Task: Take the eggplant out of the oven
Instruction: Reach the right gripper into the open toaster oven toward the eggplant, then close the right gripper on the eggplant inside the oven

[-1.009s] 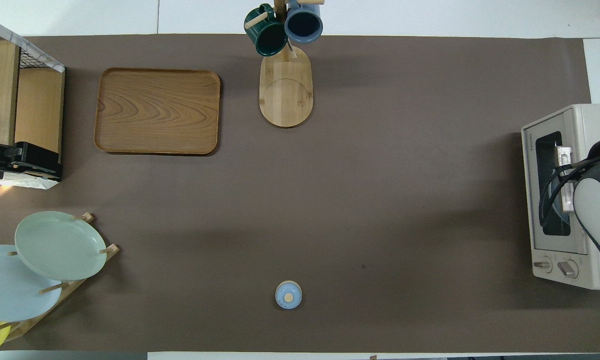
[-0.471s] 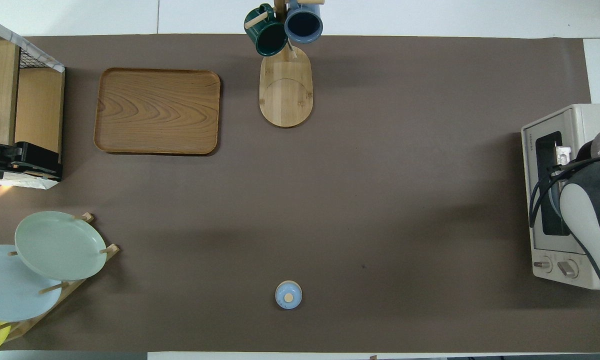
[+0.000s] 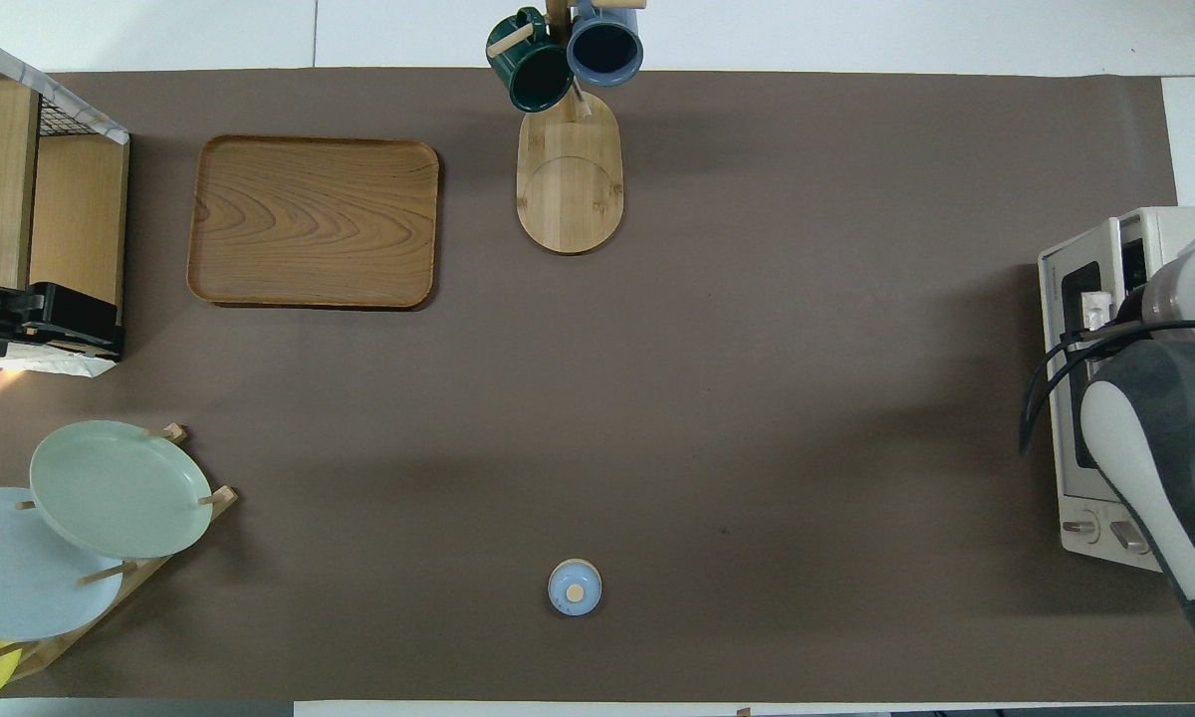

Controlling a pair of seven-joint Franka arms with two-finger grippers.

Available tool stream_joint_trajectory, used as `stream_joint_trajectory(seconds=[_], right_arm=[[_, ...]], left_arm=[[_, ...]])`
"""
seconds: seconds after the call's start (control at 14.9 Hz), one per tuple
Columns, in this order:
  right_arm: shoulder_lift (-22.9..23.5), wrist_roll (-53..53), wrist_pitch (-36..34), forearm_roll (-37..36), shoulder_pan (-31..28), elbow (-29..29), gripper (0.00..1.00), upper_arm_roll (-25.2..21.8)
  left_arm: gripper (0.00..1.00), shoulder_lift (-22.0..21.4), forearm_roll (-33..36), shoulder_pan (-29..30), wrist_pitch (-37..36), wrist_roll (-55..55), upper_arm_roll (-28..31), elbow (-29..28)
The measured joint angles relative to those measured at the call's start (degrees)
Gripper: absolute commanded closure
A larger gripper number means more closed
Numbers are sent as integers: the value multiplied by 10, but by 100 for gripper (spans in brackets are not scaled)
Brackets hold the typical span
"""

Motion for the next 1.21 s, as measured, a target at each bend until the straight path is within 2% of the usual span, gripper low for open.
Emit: stream_joint_trajectory(seconds=[0.4, 0.81, 1.21], right_arm=[[6, 14, 60, 63, 16, -38, 100, 6], [56, 71, 185, 80, 47, -97, 100, 9], [74, 80, 204, 88, 48, -103, 100, 11]], left_arm=[[0, 0, 0, 0, 0, 0, 0, 0], [0, 0, 0, 0, -1, 0, 0, 0], [0, 0, 0, 0, -3, 0, -3, -2]])
